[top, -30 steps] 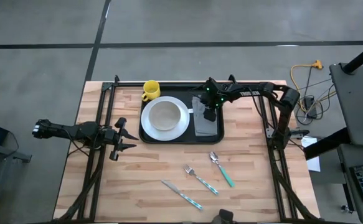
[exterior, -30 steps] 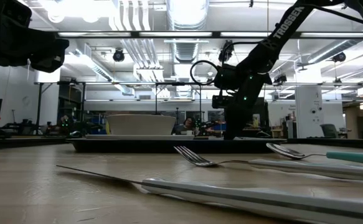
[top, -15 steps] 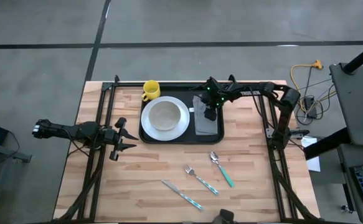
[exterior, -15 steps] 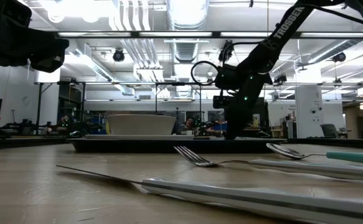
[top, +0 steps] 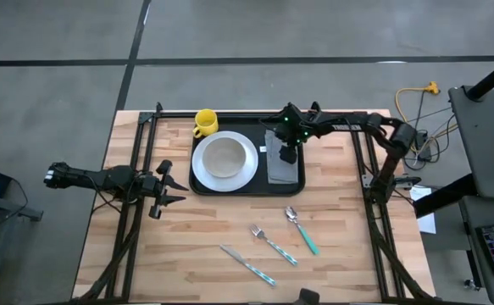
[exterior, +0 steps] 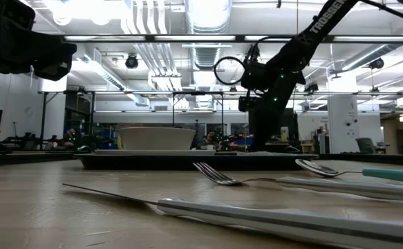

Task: Set up tray
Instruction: Put the white fork on top of the napkin

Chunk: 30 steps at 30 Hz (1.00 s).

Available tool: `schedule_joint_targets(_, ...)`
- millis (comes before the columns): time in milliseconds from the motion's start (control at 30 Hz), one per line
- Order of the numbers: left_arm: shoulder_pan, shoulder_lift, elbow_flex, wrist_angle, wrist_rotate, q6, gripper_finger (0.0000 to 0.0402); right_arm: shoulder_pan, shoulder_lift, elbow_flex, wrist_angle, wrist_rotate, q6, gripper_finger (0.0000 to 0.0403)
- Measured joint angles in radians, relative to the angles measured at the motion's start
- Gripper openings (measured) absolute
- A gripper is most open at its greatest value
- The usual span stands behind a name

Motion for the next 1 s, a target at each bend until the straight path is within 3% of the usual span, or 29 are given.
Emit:
schedule_joint_targets(467, 0.0, 0.0, 0.0, 0.0, 0.0, 0.0, 0.0102, 0.077, -0.117, 0.02, -0.124, -0.007, 0.233, 0.0226)
schedule_joint_targets(1000, 0.0, 0.0, 0.0, 0.0, 0.0, 0.0, 0.0102, 0.286, -0.21, 0.023, -0.172, -0.003, 0.463, 0.0226)
